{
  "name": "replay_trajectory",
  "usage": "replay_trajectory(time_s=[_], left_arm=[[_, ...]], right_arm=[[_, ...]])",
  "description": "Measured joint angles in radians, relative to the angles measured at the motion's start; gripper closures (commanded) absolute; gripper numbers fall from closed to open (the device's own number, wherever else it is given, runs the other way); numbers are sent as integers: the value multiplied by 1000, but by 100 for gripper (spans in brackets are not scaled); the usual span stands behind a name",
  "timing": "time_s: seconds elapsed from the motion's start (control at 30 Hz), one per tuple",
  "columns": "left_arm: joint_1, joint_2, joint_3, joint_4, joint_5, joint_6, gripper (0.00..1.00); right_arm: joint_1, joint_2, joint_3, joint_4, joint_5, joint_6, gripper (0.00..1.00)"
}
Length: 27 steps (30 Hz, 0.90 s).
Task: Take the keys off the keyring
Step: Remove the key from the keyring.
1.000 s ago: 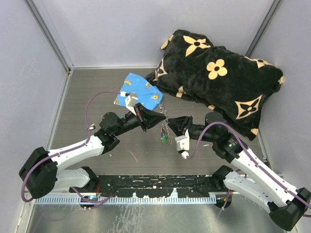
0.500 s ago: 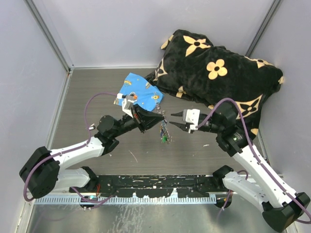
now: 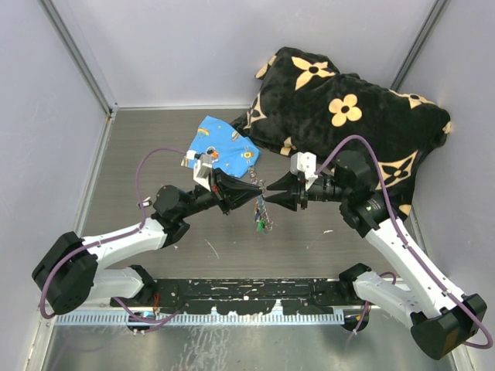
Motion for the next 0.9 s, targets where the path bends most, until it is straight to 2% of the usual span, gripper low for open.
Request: replay_trajectory(time_s=[0.23,0.53,0.73,0.9], left_arm=[[1,5,0,18,30,-2,100],[1,21,0,35,54,-24,100],[1,40,0,56,68,-39,100],[1,45,0,66,73,-49,100]], right_arm=[[-4,0,7,23,-37,54,72],[-5,16,7,53,-50,88,78],[-7,22,7,53,-55,95,87],[-9,23,7,52,-59,94,83]])
